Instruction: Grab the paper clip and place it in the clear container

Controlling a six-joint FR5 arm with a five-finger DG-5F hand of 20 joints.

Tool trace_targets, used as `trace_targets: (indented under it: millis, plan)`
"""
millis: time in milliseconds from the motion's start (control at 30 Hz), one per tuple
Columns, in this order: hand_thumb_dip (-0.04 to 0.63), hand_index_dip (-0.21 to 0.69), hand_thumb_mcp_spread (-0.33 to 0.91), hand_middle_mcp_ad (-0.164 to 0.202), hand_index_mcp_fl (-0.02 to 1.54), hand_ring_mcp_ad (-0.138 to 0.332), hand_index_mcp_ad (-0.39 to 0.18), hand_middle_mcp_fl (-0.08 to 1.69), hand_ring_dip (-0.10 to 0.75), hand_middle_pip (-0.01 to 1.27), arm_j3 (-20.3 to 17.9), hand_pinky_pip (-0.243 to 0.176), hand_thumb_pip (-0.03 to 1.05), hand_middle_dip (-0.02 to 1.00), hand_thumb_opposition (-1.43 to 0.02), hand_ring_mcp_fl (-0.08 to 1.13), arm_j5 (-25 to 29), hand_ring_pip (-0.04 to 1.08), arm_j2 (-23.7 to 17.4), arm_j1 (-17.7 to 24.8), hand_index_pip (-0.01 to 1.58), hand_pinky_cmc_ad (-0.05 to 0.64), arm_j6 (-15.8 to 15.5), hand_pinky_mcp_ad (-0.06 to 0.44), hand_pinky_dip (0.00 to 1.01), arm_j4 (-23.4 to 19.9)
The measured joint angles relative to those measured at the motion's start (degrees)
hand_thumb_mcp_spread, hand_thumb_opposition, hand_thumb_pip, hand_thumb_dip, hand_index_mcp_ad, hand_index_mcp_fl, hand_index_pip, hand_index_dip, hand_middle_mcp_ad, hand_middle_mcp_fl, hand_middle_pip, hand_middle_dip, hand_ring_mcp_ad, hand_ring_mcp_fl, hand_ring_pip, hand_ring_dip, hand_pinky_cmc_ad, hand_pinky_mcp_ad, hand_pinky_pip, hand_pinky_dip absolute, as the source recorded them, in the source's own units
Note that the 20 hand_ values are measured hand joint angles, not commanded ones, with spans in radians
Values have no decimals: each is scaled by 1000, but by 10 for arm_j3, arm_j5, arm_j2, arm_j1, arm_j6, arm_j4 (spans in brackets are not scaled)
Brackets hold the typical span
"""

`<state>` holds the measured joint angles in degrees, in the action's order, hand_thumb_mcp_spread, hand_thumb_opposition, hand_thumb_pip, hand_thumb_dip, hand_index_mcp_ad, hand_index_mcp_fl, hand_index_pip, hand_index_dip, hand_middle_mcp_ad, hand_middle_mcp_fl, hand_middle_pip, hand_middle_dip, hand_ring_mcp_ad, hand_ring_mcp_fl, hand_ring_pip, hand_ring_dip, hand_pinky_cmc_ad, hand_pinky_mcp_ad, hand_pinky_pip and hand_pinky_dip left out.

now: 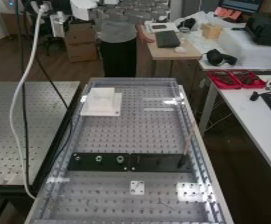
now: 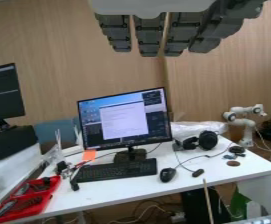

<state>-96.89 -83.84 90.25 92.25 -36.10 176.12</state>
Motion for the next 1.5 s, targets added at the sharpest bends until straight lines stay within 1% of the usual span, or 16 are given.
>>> trace_targets:
  millis: [133, 167, 200, 233, 267, 333, 367, 467, 500, 533, 567, 700, 767, 1100, 1333, 1500]
  plan:
    - [7, 16, 0, 63, 7, 56, 16, -10, 14, 7, -1, -10, 23, 28, 7, -2, 19, 3, 7, 4, 7, 51, -1, 54, 9, -5]
    - [0, 16, 3, 63, 5, 52, 19, -10, 14, 7, -2, -10, 44, 28, -42, 0, 24, 3, 9, 5, 7, 51, -1, 54, 24, -8]
    - [10, 16, 75, 63, 3, 52, 19, -2, 14, 19, -4, -10, 162, 24, -133, 0, 31, 12, 11, 7, 7, 45, -1, 51, 68, -11]
    - [23, 16, 136, 63, 3, 52, 19, -5, 17, 37, -5, -12, 260, 35, -209, 2, 35, 12, 11, 8, 7, 58, -1, 72, 122, -13]
    - [23, 16, 176, 63, 3, 52, 19, -10, 17, 42, -7, -10, 314, 35, -272, 2, 43, 24, 14, 10, 7, 77, 0, 84, 168, -15]
    - [19, 16, 185, 65, 3, 70, 19, -2, 16, 72, -8, -26, 323, 65, -428, 0, 53, 58, 17, 15, 24, 138, 4, 140, 255, -18]
    - [19, 16, 202, 65, 5, 72, 19, -5, 21, 84, -9, -31, 346, 79, -503, 0, 60, 66, 18, 19, 28, 183, 5, 185, 290, -20]
    - [17, 14, 202, 66, 5, 94, 16, -7, 33, 98, -11, -56, 377, 112, -595, 0, 75, 75, 20, 29, 35, 244, 5, 229, 380, -25]
    - [14, 21, 202, 68, 5, 110, 16, -3, 38, 101, -11, -61, 377, 112, -611, 3, 80, 75, 20, 32, 42, 269, 4, 244, 398, -28]
    - [17, 21, 202, 68, 9, 106, 16, -3, 42, 105, -11, -61, 377, 120, -621, 3, 84, 70, 19, 35, 52, 281, 4, 264, 428, -29]
    - [14, 21, 197, 68, 9, 124, 16, -3, 40, 101, -11, -73, 377, 126, -632, 0, 88, 77, 19, 37, 52, 295, 3, 260, 442, -31]
    - [19, 21, 202, 70, 9, 141, 14, -9, 49, 117, -9, -75, 386, 140, -656, 0, 95, 93, 16, 41, 52, 335, -1, 290, 478, -30]
    - [16, 21, 199, 75, 2, 143, 16, -5, 49, 113, -8, -91, 387, 143, -665, 3, 95, 89, 16, 42, 56, 346, -4, 293, 480, -29]
    - [17, 21, 202, 82, 9, 145, 14, -2, 58, 124, -11, -101, 389, 155, -693, 0, 93, 103, 26, 34, 68, 363, -3, 307, 503, -29]
    - [17, 21, 202, 87, 9, 152, 17, -5, 58, 124, -33, -103, 424, 155, -693, 0, 62, 103, 29, -4, 68, 377, 0, 305, 501, -46]
    - [30, 21, 199, 87, 9, 155, 12, -5, 58, 120, -48, -106, 445, 155, -712, 0, 6, 103, 41, -57, 68, 377, 0, 305, 518, -61]
